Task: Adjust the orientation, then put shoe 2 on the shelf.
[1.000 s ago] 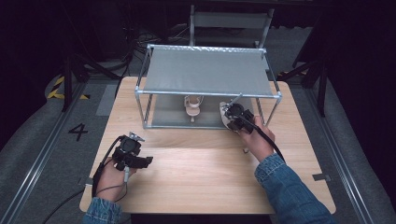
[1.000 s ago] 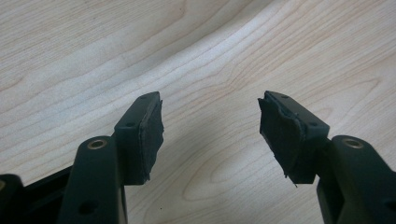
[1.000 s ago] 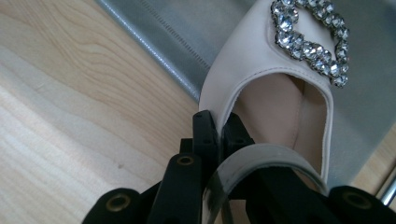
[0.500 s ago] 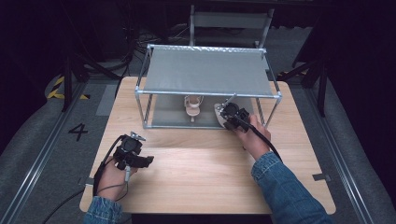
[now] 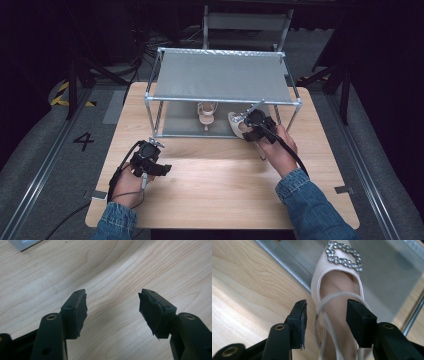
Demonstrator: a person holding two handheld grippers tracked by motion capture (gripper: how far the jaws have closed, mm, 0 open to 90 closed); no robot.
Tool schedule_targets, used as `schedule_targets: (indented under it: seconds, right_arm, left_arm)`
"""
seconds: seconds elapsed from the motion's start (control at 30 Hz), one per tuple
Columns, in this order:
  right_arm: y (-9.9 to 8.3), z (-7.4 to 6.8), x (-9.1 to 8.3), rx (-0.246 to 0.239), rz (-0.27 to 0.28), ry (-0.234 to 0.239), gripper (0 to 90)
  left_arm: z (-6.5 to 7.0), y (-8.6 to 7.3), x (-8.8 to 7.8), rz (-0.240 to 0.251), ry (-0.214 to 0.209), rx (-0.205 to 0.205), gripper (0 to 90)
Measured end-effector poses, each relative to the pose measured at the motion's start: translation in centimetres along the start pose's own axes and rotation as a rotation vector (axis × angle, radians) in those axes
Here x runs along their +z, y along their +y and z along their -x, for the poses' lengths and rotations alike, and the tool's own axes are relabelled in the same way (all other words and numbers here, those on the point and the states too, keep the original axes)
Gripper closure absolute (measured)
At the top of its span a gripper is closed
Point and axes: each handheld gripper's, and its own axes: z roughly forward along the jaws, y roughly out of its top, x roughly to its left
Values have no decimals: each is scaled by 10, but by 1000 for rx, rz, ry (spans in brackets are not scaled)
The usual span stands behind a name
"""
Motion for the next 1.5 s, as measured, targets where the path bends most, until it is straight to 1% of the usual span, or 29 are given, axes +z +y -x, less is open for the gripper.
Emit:
schedule_targets:
  seconds: [0.07,0.1,0.17,0.23,0.27,0.37,0.4,0.47,0.53,0.63,0.7,0.77,0.8,0.9,0.97,1.03,1.1,1.17,1.2,1.23,1.3,1.33,1.37,1.4,1.43,1.47,1.5]
  right_arm:
    - [-5,0,-9,16,21,14,508]
    - [-9,0,-16,25,37,23,506]
    - [-15,0,-25,33,62,25,497]
    - [-24,3,-36,52,86,33,491]
    - [-24,3,-36,52,86,33,491]
    - [-36,8,-46,94,83,60,490]
    - [-40,10,-48,106,87,66,494]
    - [-51,14,-52,122,101,62,504]
    - [-63,16,-56,143,103,60,517]
    - [-78,17,-63,156,133,41,547]
    - [-86,19,-66,172,149,47,560]
    - [-91,20,-67,181,147,49,562]
    - [-95,21,-68,191,150,51,563]
    - [-103,23,-67,212,145,43,560]
    - [-110,26,-64,226,138,51,543]
    - [-116,26,-61,231,130,34,522]
    - [-122,27,-58,240,116,22,497]
    - [-127,27,-54,248,104,8,493]
    - [-129,26,-51,255,95,15,492]
    - [-131,25,-47,254,83,15,491]
    - [-133,24,-40,249,66,15,496]
    - [-133,23,-35,247,60,22,503]
    - [-133,23,-32,249,61,30,505]
    - [-133,22,-29,248,63,38,506]
    - [-133,22,-29,248,63,38,506]
    - [-132,18,-22,238,67,51,514]
    - [-132,17,-19,233,69,54,514]
  left_arm:
    - [0,5,1,-1,-5,14,393]
    - [1,7,2,0,-8,11,393]
    - [2,10,3,1,-7,14,390]
    - [3,10,3,-7,-16,7,391]
    - [3,10,3,-7,-16,7,390]
    - [2,10,3,-5,-9,13,391]
    - [2,10,3,-2,-14,9,390]
    - [1,11,3,-1,-19,0,390]
    - [0,13,4,0,-13,11,390]
    - [0,15,6,-5,-16,7,390]
    - [0,16,7,-11,-12,16,390]
    - [0,16,6,-8,-16,5,390]
    - [0,16,6,-5,-16,9,390]
    - [0,16,5,-6,-14,13,390]
    - [0,15,5,-4,-11,15,390]
    - [0,15,6,-5,-17,6,390]
    - [0,14,5,-5,-16,7,390]
    - [0,14,5,-10,-14,8,390]
    - [-1,13,5,-8,-10,17,391]
    - [-1,13,5,-5,-15,2,393]
    - [-2,12,5,-12,-14,4,393]
    - [-2,11,5,-14,-11,-5,394]
    - [-2,10,5,-10,-14,-8,394]
    - [-4,10,4,-8,-8,5,393]
    - [-4,10,4,-8,-8,5,393]
    - [-4,9,4,-7,-8,-1,393]
    - [-4,9,4,-7,-8,-1,393]
